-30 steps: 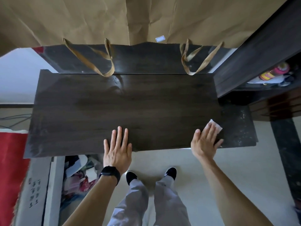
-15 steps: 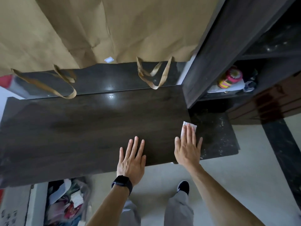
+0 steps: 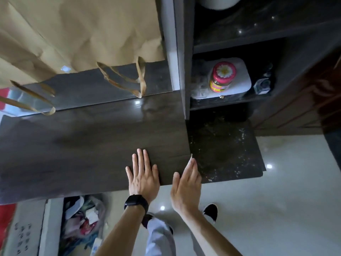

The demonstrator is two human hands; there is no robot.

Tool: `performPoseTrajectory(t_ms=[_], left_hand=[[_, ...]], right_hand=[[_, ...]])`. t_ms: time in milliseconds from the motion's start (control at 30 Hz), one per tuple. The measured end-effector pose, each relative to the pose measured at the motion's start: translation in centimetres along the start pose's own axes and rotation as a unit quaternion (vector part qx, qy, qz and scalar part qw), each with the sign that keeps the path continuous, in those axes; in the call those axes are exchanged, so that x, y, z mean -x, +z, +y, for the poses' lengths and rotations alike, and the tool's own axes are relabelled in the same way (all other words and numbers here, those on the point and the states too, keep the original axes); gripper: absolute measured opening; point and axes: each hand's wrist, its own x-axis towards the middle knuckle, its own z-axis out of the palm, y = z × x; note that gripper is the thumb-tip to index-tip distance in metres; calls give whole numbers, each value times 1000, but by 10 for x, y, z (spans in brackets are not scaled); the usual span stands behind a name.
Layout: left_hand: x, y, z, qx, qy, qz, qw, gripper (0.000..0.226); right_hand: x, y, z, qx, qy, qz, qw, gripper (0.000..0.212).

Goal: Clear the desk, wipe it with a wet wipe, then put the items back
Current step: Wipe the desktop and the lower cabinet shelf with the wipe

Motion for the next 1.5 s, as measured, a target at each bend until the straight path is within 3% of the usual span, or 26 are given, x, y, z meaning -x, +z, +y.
performPoseTrajectory(t_ms=[167,267,367,467,567,700,867,967,1033,1133,1267,1333,1367,1433,1500], left_hand=[[-10,6,25,-19,56,13,998,63],[-27,13,58,-21,96,21,995,61],[-43,19,87,-11,101,35,994,57],[-46,22,93,6,79,61,995,55],[-43,25,93,8,73,79,994,54],[-46,26,94,9,71,94,993,54],[-47,26,96,4,74,103,992,55],[-47,25,96,1,74,101,992,55],[-48,25,96,-1,72,99,993,55],[-47,25,97,-4,70,98,993,56],[-47,25,97,-7,71,95,993,56],[-48,25,97,-5,72,101,992,56],[-48,26,96,-5,72,103,992,56],[-48,27,96,-5,73,106,992,56],[-48,26,96,-4,74,108,991,56]], right_hand=[[-31,-10,24,-149,19,-39,988,59],[-57,0,50,-202,14,-163,966,51],[-50,8,64,-185,-5,-162,969,61],[-24,-1,70,-273,32,-167,947,51],[-13,-8,61,-308,47,-169,935,57],[-67,4,50,-429,95,-198,876,63],[-148,54,69,-451,100,-287,839,72],[-123,30,69,-383,95,-233,889,60],[-88,20,77,-335,113,-152,923,55],[-50,26,81,-329,50,-52,941,51],[-103,22,66,-429,79,-187,880,60],[-144,16,57,-395,51,-221,890,60],[-162,16,55,-348,36,-225,910,55],[-185,8,57,-153,-19,-197,968,51],[-190,8,70,15,-94,-159,983,52]])
